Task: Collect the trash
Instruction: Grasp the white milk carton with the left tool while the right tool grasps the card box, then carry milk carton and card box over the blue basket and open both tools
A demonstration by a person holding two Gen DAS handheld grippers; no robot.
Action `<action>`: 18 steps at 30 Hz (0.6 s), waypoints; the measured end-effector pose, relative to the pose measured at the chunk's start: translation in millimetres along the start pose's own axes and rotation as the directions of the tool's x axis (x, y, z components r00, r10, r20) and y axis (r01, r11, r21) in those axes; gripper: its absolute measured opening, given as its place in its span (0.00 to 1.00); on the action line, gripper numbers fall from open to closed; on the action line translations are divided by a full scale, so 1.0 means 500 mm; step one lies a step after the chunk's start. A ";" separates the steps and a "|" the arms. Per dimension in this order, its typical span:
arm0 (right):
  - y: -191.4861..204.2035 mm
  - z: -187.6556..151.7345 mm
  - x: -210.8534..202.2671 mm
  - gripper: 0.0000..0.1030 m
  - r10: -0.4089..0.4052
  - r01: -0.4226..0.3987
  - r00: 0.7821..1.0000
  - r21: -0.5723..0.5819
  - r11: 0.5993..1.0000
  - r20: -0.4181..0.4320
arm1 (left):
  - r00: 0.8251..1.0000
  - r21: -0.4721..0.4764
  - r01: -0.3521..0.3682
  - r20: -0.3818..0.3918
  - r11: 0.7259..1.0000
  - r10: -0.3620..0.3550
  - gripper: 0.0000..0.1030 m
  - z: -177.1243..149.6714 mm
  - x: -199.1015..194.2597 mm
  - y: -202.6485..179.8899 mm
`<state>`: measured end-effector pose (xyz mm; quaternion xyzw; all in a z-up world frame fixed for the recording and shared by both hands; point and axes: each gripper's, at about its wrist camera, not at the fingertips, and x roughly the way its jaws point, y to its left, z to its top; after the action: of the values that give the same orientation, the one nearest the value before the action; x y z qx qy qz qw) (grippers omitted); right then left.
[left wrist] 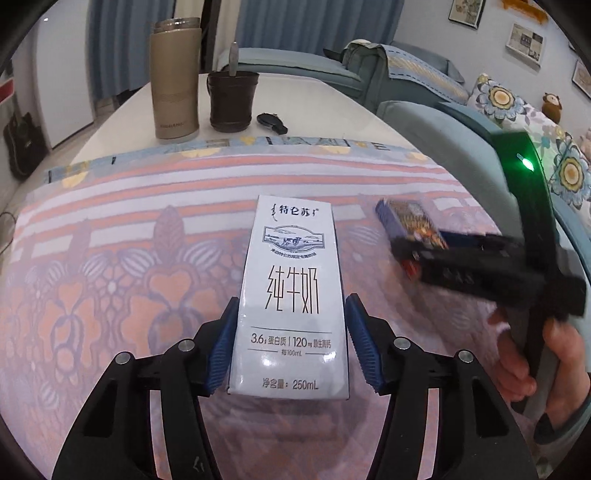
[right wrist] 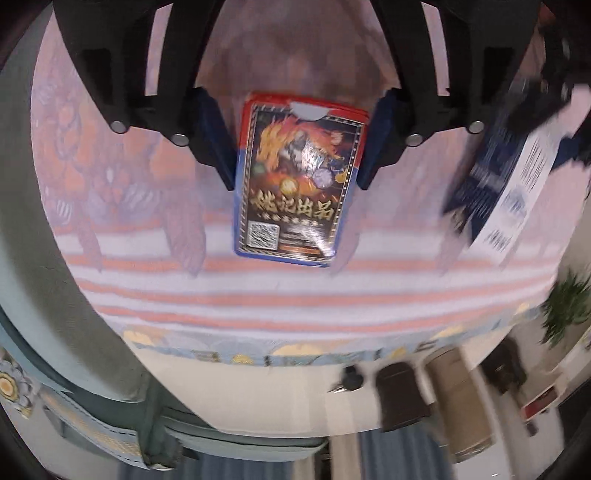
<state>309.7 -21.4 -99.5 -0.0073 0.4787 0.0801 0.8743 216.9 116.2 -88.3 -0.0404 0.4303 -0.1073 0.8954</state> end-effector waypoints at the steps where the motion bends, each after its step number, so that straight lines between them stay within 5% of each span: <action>1: -0.003 -0.020 -0.017 0.55 0.018 -0.018 1.000 -0.010 1.000 0.000 | 1.000 -0.006 0.014 0.007 1.000 -0.014 0.52 -0.009 -0.012 -0.006; 10: -0.043 -0.213 -0.195 0.54 0.113 -0.111 0.993 -0.048 0.993 0.028 | 0.998 0.010 0.066 0.001 0.998 -0.066 0.52 -0.125 -0.110 -0.085; 18: -0.117 -0.390 -0.301 0.55 0.056 -0.055 0.998 -0.027 0.998 0.037 | 0.993 0.068 0.105 -0.062 0.992 -0.100 0.52 -0.238 -0.155 -0.147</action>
<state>75.7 -116.9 -83.0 -0.0037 0.4610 0.1106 0.8805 65.3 64.7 -91.8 -0.0273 0.4495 -0.1695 0.8766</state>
